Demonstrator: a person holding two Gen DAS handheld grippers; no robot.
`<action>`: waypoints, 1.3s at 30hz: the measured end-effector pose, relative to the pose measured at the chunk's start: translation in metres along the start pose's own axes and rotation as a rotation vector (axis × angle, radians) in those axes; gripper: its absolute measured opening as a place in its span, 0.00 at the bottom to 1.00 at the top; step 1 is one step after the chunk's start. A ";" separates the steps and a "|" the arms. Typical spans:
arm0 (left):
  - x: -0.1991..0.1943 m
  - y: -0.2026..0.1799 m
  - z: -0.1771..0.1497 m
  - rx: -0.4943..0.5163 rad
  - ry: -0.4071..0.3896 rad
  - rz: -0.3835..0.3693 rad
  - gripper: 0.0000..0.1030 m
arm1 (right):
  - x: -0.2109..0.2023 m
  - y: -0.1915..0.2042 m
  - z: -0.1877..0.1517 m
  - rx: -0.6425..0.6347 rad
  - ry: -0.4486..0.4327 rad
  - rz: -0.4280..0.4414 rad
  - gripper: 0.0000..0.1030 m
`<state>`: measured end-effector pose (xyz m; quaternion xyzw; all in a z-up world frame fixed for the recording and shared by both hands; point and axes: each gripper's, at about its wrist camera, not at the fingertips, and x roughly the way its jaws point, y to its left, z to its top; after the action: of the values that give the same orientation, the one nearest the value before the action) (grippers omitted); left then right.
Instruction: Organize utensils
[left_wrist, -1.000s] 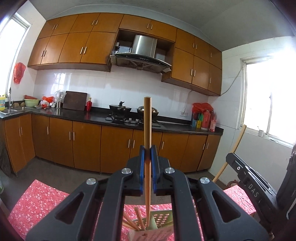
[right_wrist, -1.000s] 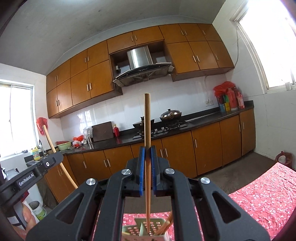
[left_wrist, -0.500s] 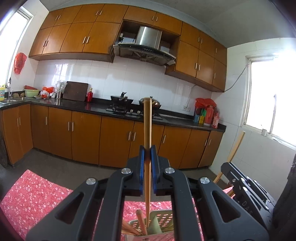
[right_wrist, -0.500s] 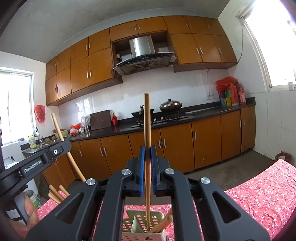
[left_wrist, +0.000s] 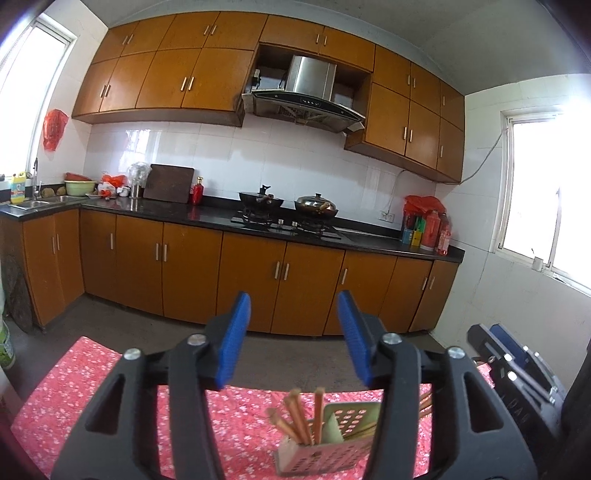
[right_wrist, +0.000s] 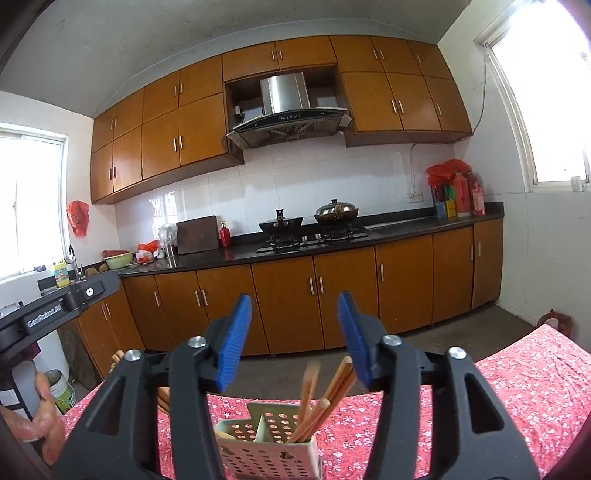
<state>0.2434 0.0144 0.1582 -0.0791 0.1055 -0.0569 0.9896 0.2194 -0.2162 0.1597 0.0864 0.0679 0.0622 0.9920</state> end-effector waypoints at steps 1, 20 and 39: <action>-0.007 0.002 0.000 0.007 0.000 0.009 0.56 | -0.005 0.001 0.002 -0.007 -0.003 -0.004 0.56; -0.142 0.016 -0.086 0.168 0.058 0.108 0.96 | -0.116 0.005 -0.035 -0.073 0.085 -0.080 0.98; -0.188 0.012 -0.191 0.197 0.146 0.149 0.96 | -0.162 0.017 -0.135 -0.150 0.256 -0.105 0.98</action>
<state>0.0207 0.0223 0.0091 0.0306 0.1769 0.0009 0.9838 0.0387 -0.1998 0.0512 -0.0003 0.1931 0.0255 0.9808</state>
